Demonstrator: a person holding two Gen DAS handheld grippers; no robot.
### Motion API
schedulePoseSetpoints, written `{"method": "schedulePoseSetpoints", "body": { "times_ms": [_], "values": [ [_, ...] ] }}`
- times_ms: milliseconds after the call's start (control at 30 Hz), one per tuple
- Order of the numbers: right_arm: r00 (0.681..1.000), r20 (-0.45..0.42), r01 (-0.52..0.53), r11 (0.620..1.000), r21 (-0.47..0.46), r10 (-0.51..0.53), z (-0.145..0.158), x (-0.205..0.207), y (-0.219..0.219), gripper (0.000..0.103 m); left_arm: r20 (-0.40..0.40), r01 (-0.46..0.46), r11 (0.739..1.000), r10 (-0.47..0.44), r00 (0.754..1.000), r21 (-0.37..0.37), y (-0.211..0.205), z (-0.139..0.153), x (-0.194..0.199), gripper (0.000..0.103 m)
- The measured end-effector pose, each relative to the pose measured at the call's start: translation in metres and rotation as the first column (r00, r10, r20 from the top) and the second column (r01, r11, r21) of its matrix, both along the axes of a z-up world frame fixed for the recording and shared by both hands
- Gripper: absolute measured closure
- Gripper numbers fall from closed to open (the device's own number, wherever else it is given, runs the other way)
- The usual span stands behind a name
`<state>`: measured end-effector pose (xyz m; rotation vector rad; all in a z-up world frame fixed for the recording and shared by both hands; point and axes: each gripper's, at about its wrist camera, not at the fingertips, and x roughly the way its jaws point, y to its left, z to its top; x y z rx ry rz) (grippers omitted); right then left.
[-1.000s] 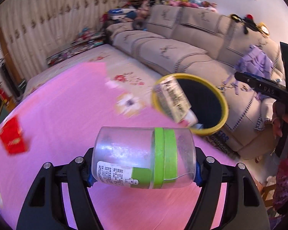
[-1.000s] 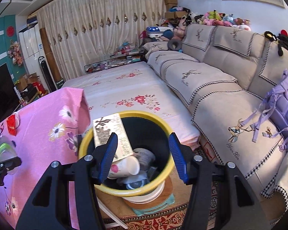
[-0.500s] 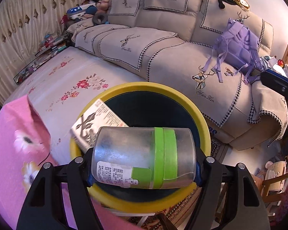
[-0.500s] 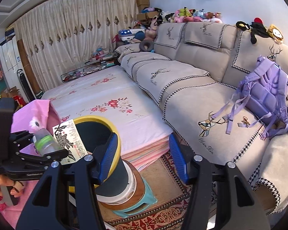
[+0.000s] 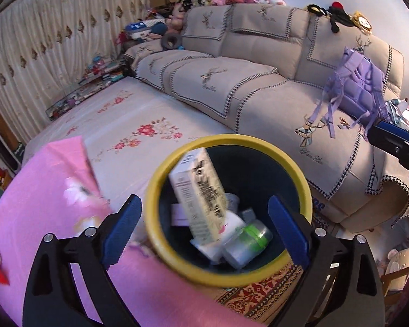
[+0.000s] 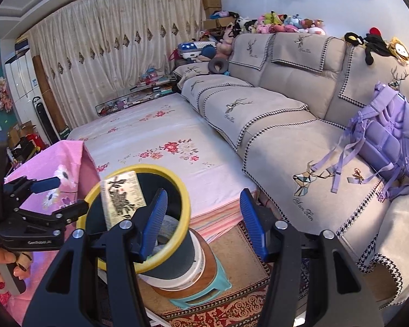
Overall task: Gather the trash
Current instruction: 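Carry the clear green-banded jar with the left gripper into the bin and release, then grasp the red snack bag with the right gripper and lift it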
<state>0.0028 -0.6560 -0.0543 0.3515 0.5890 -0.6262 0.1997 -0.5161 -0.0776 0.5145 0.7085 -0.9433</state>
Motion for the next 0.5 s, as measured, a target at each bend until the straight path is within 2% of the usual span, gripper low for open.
{"method": "schedulePoseSetpoints", "body": {
  "times_ms": [167,300,433,500],
  "values": [
    [0.997,0.005,-0.082,0.996,-0.02,0.082,0.012,0.028,0.035,0.05,0.011,-0.11,0.993,0.111,0.994,-0.053,0.078,0.02,0.01,0.008],
    [0.984,0.018,-0.177,0.984,-0.024,0.178,0.024,0.056,0.071,0.05,0.025,-0.232,0.969,0.235,0.972,-0.089,0.154,0.029,0.019,0.008],
    [0.947,0.037,-0.318,0.948,-0.008,0.318,0.038,0.1,0.118,0.05,0.032,-0.388,0.914,0.394,0.919,-0.123,0.244,0.03,0.03,0.007],
    [0.913,0.039,-0.407,0.913,0.004,0.407,0.043,0.13,0.148,0.05,0.025,-0.478,0.867,0.485,0.874,-0.138,0.293,0.026,0.037,0.007]
  ]
}}
